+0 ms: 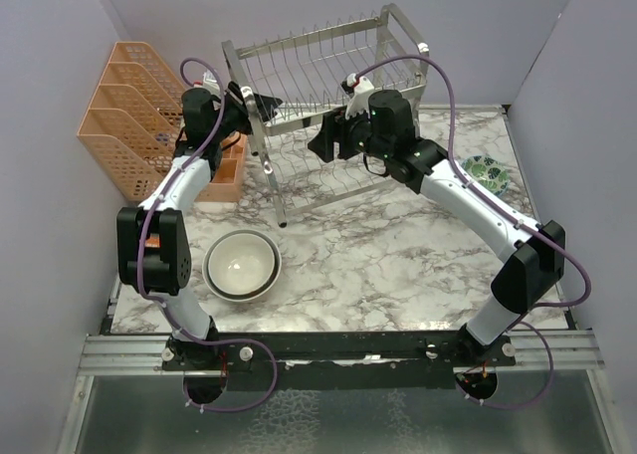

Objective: Unload the bowls from the dish rack
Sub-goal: Adjust the dish rack at the center of the board.

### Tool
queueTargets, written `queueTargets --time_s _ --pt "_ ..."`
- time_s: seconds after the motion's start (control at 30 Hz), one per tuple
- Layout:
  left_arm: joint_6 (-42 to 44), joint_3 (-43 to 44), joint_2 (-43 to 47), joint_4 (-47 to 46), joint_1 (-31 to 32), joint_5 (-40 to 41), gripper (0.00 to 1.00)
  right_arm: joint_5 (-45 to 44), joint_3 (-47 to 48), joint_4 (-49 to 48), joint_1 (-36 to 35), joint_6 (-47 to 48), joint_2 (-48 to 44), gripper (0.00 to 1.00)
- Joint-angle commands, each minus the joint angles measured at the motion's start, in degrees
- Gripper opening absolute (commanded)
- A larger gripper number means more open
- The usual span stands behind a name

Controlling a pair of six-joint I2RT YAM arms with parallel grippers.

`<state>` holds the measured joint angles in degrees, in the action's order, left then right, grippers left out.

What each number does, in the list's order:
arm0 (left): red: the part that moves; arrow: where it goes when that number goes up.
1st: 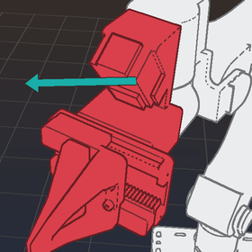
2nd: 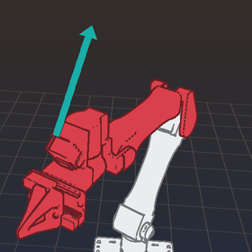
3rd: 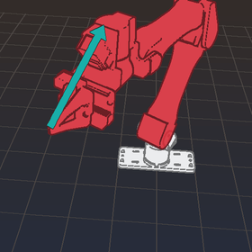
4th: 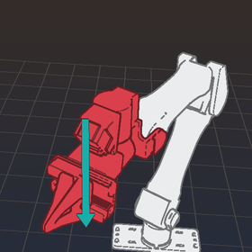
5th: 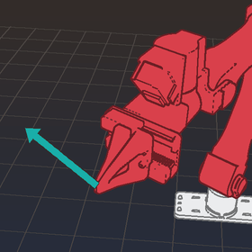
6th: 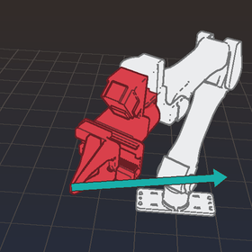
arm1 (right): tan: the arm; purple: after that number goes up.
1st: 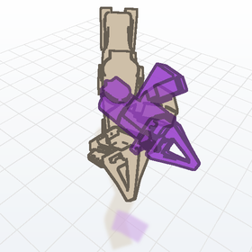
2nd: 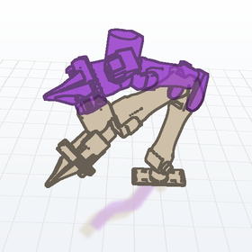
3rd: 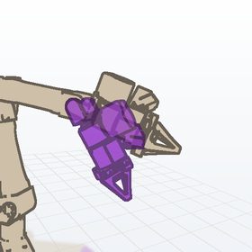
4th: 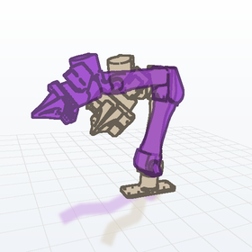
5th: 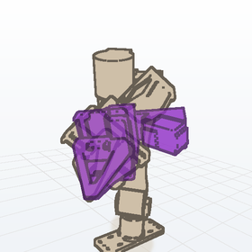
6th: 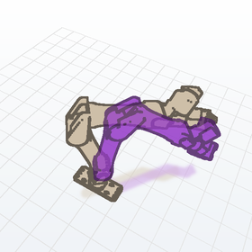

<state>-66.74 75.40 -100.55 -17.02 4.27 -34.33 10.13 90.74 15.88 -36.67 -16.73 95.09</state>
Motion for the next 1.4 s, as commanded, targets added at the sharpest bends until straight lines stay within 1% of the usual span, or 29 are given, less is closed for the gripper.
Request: queueTargets --time_s 0.0,0.13,0.3,0.33,0.47,0.57,0.63,0.73,0.77,0.8,0.83,0.93,1.03,1.13,1.27,1.37 --pt "17.62 -10.03 -6.72 23.93 1.18 -11.77 0.46 0.86 -1.74 0.22 0.48 -0.74 0.16 0.65" --pt "20.88 -8.39 -7.42 30.33 1.01 -9.57 0.45 0.98 -1.97 0.25 0.45 -1.01 0.19 0.65" --pt "26.39 -6.36 -7.02 39.78 0.79 0.60 0.40 1.54 -1.03 -0.32 0.46 -1.60 -0.04 0.65" --pt "26.61 -6.56 -6.76 40.38 0.63 2.24 0.40 1.68 -0.68 -0.32 0.45 -1.63 0.04 0.65" --pt "25.97 -7.64 -5.36 39.87 -0.22 4.54 0.39 1.58 0.58 -0.03 0.50 -1.64 0.86 0.65" --pt "26.92 -5.38 -2.41 40.83 -0.23 6.83 0.39 2.28 1.72 -0.20 0.45 -2.19 1.62 0.65" --pt "27.72 -3.07 -0.31 41.89 -0.22 8.81 0.42 2.96 2.01 -0.61 0.45 -2.58 1.89 0.65" --pt "29.45 0.20 1.75 43.57 -0.23 11.62 0.53 3.22 1.99 -0.52 0.50 -2.71 2.06 0.65" --pt "29.87 0.75 2.36 43.77 -0.23 12.46 0.62 3.23 1.84 -0.50 0.46 -2.73 2.00 0.65" --pt "30.28 1.12 2.94 43.77 -0.25 13.33 0.66 3.23 1.45 -0.58 0.45 -2.58 1.80 0.65" --pt "30.65 1.04 2.99 43.21 -0.23 14.04 0.68 3.18 1.01 -0.71 0.45 -2.46 1.61 0.65" --pt "30.79 -1.65 7.35 38.17 -0.23 15.08 0.68 2.78 -0.64 -1.78 0.48 -1.99 0.45 0.66" --pt "29.64 -4.06 9.51 34.70 -0.23 16.35 0.68 1.69 -2.41 -2.49 0.45 -1.63 -0.89 0.67" --pt "27.98 -4.35 9.52 35.80 -0.67 16.88 0.67 0.09 -3.58 -1.84 0.51 -1.21 -1.71 0.67" --pt "27.20 -4.24 7.23 38.22 -1.13 15.56 0.67 -0.91 -5.58 -1.71 0.45 -1.11 -2.93 0.67" --pt "26.03 -5.06 7.49 36.55 -1.12 15.56 0.66 -1.78 -6.41 -1.75 0.45 -0.98 -3.64 0.67"
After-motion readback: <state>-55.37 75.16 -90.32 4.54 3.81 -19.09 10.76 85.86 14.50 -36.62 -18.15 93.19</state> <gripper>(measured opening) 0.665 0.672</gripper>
